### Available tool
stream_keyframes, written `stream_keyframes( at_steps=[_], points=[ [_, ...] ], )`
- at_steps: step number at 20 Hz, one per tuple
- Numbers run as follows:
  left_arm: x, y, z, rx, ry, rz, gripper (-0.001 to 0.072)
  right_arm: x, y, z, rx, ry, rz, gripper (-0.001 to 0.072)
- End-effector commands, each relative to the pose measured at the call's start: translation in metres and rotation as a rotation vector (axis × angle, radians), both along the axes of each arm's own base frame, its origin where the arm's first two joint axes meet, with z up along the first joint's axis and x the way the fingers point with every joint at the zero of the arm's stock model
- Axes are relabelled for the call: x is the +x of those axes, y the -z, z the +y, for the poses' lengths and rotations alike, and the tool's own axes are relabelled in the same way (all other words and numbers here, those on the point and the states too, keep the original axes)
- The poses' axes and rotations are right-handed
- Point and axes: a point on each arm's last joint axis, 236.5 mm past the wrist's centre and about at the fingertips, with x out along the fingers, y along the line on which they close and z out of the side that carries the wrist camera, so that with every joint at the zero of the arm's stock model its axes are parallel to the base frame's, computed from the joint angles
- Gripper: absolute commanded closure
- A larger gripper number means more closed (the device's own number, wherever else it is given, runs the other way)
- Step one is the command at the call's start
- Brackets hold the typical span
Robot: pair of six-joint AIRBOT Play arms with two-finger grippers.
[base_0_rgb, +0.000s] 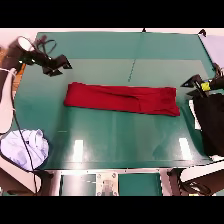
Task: Fold the shirts.
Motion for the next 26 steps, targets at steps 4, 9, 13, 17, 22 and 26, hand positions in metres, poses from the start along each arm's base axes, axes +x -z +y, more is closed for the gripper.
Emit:
stream_keyframes(
  at_steps=[4, 9, 13, 17, 22, 26],
  points=[
    [-0.018, -0.016, 0.006, -0.015, 0.031, 0.066, 0.0003, -0.036, 0.06, 0.009, 0.142, -0.162, 0.079, 0.0069],
    [-0.025, -0.018, -0.018, -0.046, 0.08, 0.08, 0.0004, -0.02, 0.085, 0.062, 0.269, -0.254, 0.045, 0.007],
    [-0.03, -0.019, -0.044, -0.04, 0.137, 0.075, 0.0004, -0.015, 0.093, 0.071, 0.259, -0.264, 0.048, 0.0254],
    [-0.035, -0.018, -0.087, -0.021, 0.247, 0.027, 0.0589, -0.007, 0.084, 0.068, 0.243, -0.275, 0.023, 0.0695],
    [-0.044, 0.008, -0.193, -0.025, 0.392, -0.034, 0.0683, 0.0, 0.018, 0.074, 0.236, -0.362, -0.026, 0.0696],
    [-0.07, 0.065, -0.314, -0.075, 0.502, -0.086, 0.0683, -0.01, -0.06, 0.098, 0.195, -0.458, -0.078, 0.0696]
  ],
)
